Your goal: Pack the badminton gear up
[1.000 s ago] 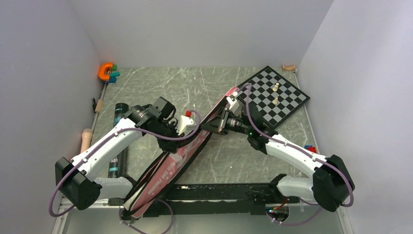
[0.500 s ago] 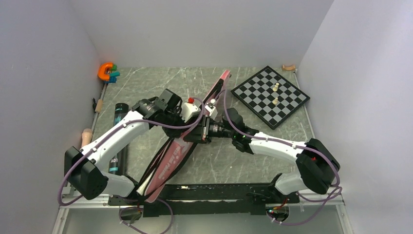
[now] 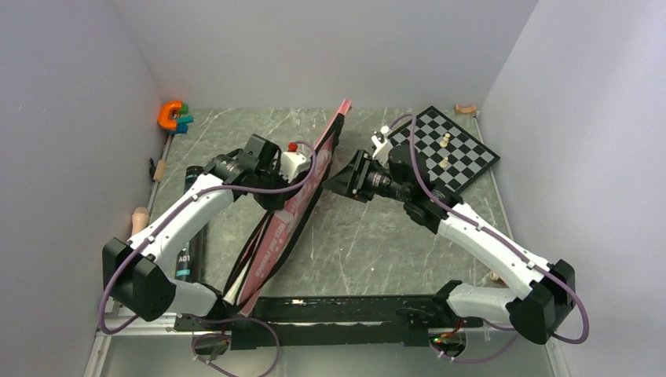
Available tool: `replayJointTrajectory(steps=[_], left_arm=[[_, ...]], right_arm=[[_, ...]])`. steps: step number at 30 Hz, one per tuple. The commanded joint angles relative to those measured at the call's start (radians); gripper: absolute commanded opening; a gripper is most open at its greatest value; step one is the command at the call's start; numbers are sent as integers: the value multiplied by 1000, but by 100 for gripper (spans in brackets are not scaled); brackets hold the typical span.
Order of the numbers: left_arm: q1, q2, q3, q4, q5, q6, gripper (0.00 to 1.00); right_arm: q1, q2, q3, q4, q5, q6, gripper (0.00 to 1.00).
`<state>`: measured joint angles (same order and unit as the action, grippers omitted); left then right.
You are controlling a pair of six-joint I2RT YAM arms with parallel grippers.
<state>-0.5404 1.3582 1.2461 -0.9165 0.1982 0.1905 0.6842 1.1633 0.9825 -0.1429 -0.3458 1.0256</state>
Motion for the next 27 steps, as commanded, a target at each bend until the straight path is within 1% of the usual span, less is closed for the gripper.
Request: replayJointTrajectory(steps=[1,3,6,13,16,19,23,27], left_arm=[[42,-21,76,72,86,-48,0],[45,-23,72,74,106,-37,0],[43,-54,28,122,89,-36,0],[44,-79,-12,137,55,-17,0],[44,-85,-30,147,56,-28,0],[44,-80,-27,147,59,-40,0],[47,-71,-16,155,42,-71,0],[59,-25,24,158,43,-116,0]], right_arm=[[4,18,52,-183,120,-104,54],[3,45,64,-186,129,-104,55],[-1,90,102,-162,128,-104,56],[-44,283,233,-181,105,-89,61],[-45,356,310,-200,138,-105,61],[-36,416,362,-197,118,-105,62],[13,412,360,-211,165,-138,64],[71,306,282,-224,285,-182,74]])
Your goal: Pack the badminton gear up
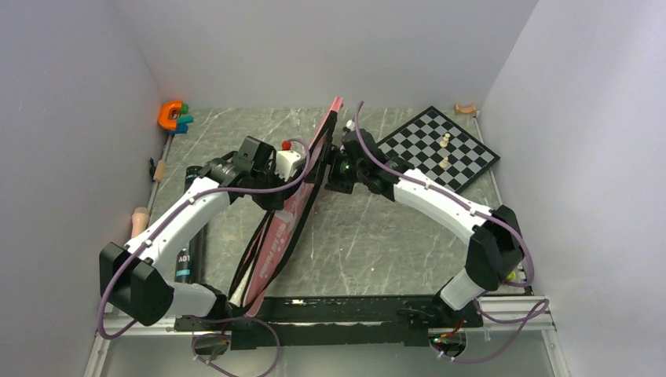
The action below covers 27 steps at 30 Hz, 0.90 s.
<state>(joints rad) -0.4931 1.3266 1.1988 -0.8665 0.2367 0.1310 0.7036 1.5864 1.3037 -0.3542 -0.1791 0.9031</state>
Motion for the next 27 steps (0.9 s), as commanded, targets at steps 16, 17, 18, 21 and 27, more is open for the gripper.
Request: replayJointTrajectory(steps=[16,17,18,21,27], left_arm=[[34,130,173,95,70,-176,0],[34,129,169,97,69,-176,0],[34,125,165,100,67,-176,0],[35,125,157,108,70,-179,0],[36,155,186,96,69,-191,0]], right_arm=[[319,-94,-11,-3,351,-208,96],[331,-79,3,2,365,-215,97],[343,-61,20,7,375,-220,98],[385,-20,71,10,409,-236,99],[457,91,189,-75,520,-202,99]])
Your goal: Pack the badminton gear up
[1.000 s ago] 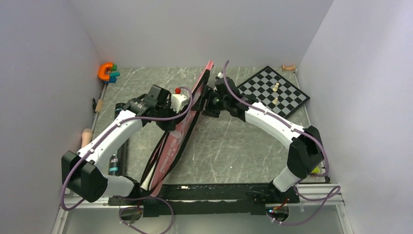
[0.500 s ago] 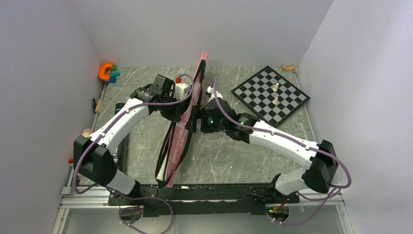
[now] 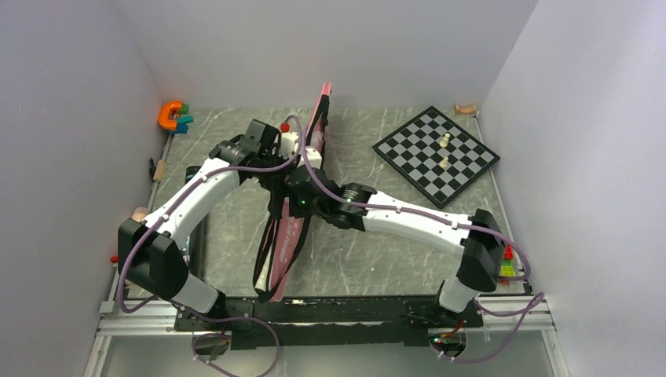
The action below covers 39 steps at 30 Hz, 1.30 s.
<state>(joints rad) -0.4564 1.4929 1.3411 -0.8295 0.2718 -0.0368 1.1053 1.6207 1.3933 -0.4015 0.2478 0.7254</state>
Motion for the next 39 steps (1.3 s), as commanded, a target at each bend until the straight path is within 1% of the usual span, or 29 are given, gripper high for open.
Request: replayJointTrajectory(steps=[1,9,11,16,22,27,28,32,39], left_arm=[[-2,-7,50,58,35,-27,0],[-2,0,68,56,1,-42,0],[-2,2,77,51,-1,-44,0],[-2,12,104,43,-4,-49,0],[-1,8,117,35,-10,-56,0],[-2,-17,91,51,-21,-59,0],[-2,-22,88,53,-23,-60,0],[-2,-43,80,57,-25,-60,0],[-1,-71,75,49,2,-36,0]], right_arm=[[63,74,116,-35,103,-19,99],[108,209,269,-129,154,2,95],[118,242,292,-145,157,10,93],[134,330,388,-245,200,17,89],[149,375,426,-313,274,17,81],[149,334,381,-311,321,15,66],[150,328,372,-317,327,18,61],[149,294,320,-341,355,26,35],[155,216,185,-317,383,3,2]])
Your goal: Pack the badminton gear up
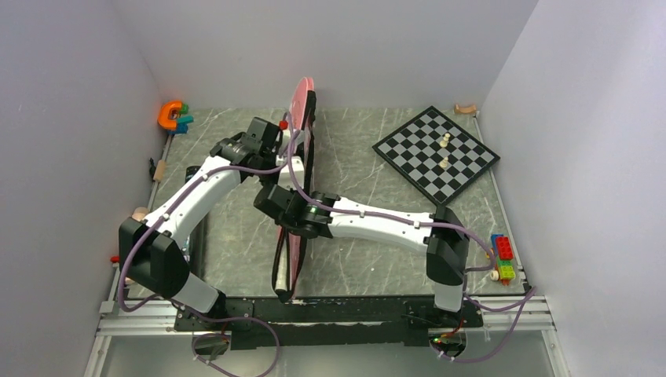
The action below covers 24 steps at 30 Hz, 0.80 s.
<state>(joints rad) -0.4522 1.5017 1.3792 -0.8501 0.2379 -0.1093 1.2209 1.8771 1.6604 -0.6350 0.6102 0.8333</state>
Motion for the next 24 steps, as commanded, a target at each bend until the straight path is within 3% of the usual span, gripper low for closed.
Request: replayJointTrajectory(steps=[1,4,9,16,21,24], left_arm=[[-4,-83,33,69,41,44,0],[7,-94,29,52,77,76,2],[64,-98,92,-60,160,216,15],[269,-159,200,-148,301,370,33],[382,-182,263,-278,428,534,35],[441,-212,277,-375,542,722,35]], right_arm=[[42,-53,-101,-80,27,-118,0],[50,-106,-178,-59,45,-174,0],[66,-254,-367,2,131,-310,0],[71,-477,-599,205,232,-547,0],[71,-481,-636,247,267,-662,0],[73,-477,-654,276,306,-725,0]])
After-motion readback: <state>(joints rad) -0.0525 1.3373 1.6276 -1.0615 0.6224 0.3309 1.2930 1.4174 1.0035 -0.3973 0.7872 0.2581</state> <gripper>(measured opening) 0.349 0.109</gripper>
